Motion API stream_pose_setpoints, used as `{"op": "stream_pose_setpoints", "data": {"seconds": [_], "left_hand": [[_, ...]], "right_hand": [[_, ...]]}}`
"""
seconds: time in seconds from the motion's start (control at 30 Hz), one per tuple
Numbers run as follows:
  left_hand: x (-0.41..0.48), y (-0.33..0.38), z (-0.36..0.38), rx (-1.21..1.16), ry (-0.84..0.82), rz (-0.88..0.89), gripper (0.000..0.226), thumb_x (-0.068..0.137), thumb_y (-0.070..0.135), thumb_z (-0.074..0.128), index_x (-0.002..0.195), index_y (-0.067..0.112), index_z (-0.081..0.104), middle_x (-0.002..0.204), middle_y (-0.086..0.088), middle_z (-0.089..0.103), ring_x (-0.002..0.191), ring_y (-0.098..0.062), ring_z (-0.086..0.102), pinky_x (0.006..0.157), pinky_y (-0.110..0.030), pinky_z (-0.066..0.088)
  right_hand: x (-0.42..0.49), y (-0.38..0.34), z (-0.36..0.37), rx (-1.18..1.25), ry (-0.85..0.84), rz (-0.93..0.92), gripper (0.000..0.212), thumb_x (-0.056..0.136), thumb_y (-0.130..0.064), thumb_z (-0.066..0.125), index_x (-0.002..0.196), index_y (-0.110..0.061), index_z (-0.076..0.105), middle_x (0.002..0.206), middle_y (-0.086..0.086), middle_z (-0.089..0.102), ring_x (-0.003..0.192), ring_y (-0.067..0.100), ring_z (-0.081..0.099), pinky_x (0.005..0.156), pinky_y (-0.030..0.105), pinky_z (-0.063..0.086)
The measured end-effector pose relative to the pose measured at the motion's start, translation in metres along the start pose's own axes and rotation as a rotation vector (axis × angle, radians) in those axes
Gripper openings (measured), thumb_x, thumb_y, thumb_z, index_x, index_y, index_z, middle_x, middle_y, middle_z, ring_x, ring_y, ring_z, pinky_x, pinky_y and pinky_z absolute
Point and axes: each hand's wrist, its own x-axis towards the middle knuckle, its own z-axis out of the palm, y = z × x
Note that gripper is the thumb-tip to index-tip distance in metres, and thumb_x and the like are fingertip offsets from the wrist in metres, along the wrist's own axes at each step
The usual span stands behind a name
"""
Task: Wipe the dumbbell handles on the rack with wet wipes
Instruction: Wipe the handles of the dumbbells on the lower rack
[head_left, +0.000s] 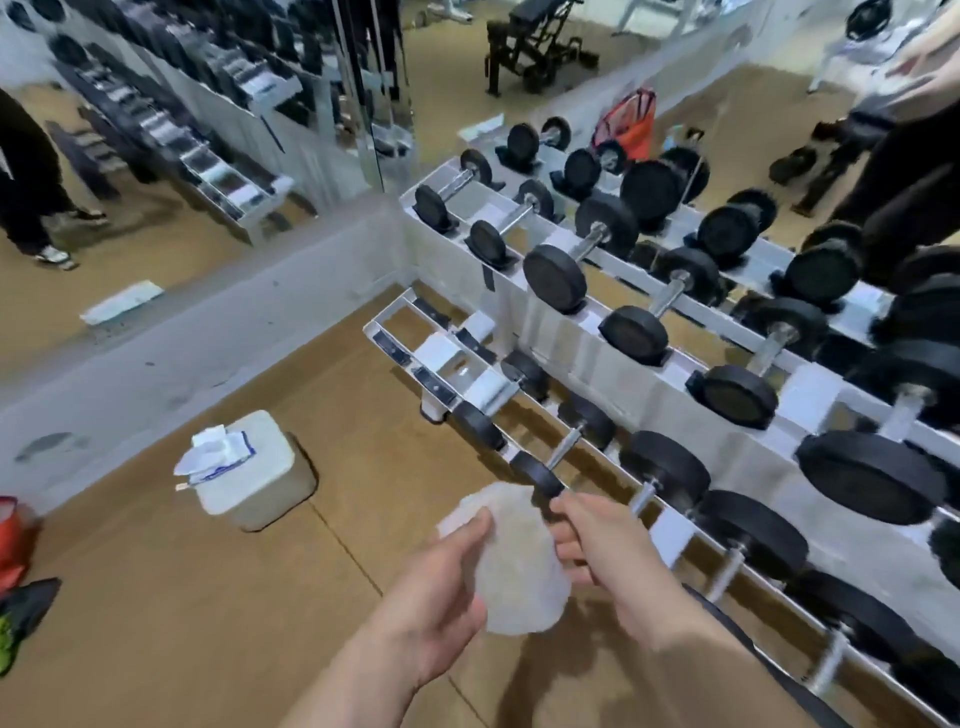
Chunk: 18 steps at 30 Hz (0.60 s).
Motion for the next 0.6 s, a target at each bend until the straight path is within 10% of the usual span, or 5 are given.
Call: {"op": "stream_pose_setpoints", "data": {"seconds": [0.23, 0.37, 0.5, 0.6], "left_hand": [[0.130, 0.087, 0.011, 0.165, 0.086, -0.103, 0.033, 0.108, 0.033, 0.052, 0.134, 0.016, 0.062, 0.116, -0.004, 0.078, 0.098, -0.016, 0.077, 0.067, -0.027, 0.060], [0.225, 0.137, 0.015, 0.297, 0.142, -0.083, 0.027, 0.107, 0.044, 0.050, 0.121, 0.023, 0.060, 0.093, 0.018, 0.070, 0.077, 0.001, 0.063, 0.080, -0.026, 0.042], [0.312, 0.168, -0.001, 0.428, 0.281, -0.038, 0.026, 0.107, 0.038, 0.053, 0.112, 0.015, 0.064, 0.075, 0.006, 0.071, 0.063, -0.009, 0.064, 0.077, -0.036, 0.060], [0.372, 0.184, -0.018, 0.569, 0.387, 0.001, 0.032, 0.107, 0.039, 0.051, 0.101, 0.015, 0.071, 0.069, 0.000, 0.071, 0.060, -0.013, 0.063, 0.063, -0.032, 0.053]], "right_hand": [[0.146, -0.065, 0.008, 0.118, 0.036, 0.098, 0.024, 0.102, -0.027, 0.060, 0.111, -0.008, 0.071, 0.083, 0.015, 0.076, 0.072, 0.027, 0.071, 0.070, 0.040, 0.059], [0.256, -0.095, 0.014, 0.172, 0.041, 0.173, 0.015, 0.103, -0.026, 0.060, 0.106, -0.015, 0.069, 0.078, 0.011, 0.078, 0.077, 0.025, 0.075, 0.064, 0.034, 0.058], [0.332, -0.102, 0.021, 0.251, 0.056, 0.236, 0.017, 0.107, -0.025, 0.054, 0.110, -0.017, 0.068, 0.091, 0.016, 0.079, 0.086, 0.029, 0.076, 0.089, 0.047, 0.060], [0.376, -0.080, 0.029, 0.334, 0.092, 0.248, 0.026, 0.108, -0.033, 0.052, 0.118, -0.014, 0.068, 0.092, 0.015, 0.079, 0.081, 0.027, 0.075, 0.076, 0.038, 0.059]]}}
